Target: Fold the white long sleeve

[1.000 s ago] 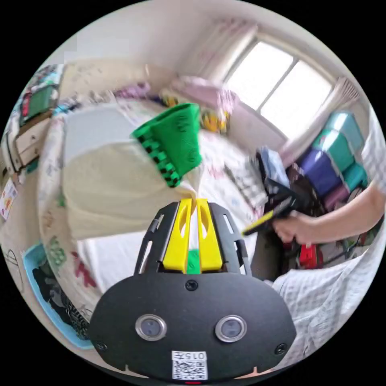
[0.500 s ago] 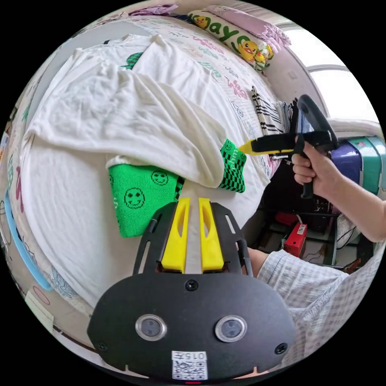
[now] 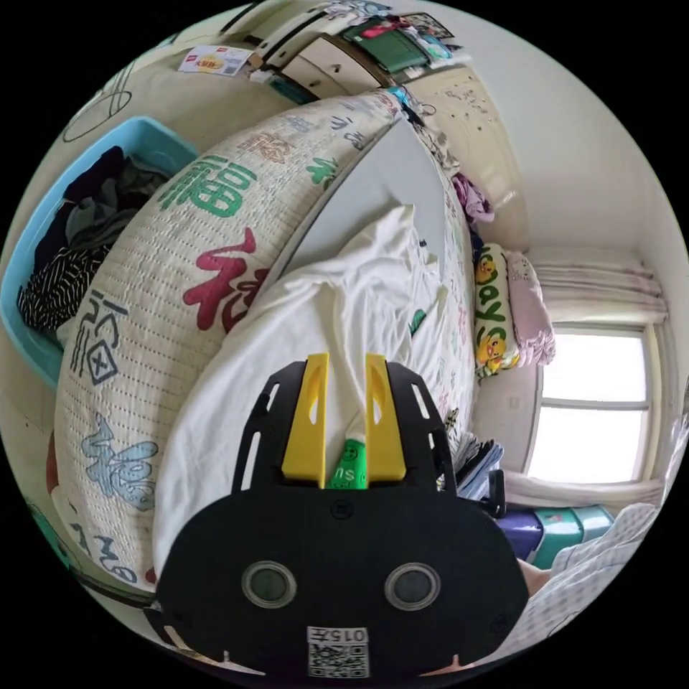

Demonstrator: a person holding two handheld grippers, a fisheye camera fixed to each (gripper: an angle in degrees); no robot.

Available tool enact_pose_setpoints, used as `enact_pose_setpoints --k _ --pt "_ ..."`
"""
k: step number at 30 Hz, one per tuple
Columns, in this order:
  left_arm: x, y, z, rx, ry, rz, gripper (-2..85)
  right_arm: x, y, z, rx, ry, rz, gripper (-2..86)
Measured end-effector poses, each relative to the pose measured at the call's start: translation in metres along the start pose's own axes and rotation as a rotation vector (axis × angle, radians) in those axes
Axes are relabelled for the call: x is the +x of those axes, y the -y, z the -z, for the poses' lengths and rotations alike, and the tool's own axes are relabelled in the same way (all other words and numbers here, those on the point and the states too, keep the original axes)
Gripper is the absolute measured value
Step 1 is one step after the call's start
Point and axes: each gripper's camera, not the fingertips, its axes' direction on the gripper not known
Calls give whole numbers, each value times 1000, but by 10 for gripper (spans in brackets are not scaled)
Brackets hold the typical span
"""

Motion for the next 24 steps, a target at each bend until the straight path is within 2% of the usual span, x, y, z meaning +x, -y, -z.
enact_pose_setpoints --k 3,5,9,12,15,17,22,24 --pt "-23 12 1 35 -59 63 90 -2 21 28 97 -22 -12 79" --pt "-36 20 -2 49 -75 81 93 -26 60 49 183 29 61 85" --pt "-54 31 -7 67 -87 101 94 -100 148 52 225 79 245 99" --pt "-68 39 -3 94 -81 109 94 -175 223 30 208 92 379 106" --pt "-75 48 1 105 -25 71 89 -243 280 -7 157 -22 486 110" --pt "-88 54 -3 71 -67 77 83 -280 311 -40 100 -108 555 106" --pt "-112 58 2 42 -124 95 74 -309 353 -93 -30 -263 562 71" --pt "-116 59 2 22 -140 91 65 -316 359 -95 -3 -277 569 44"
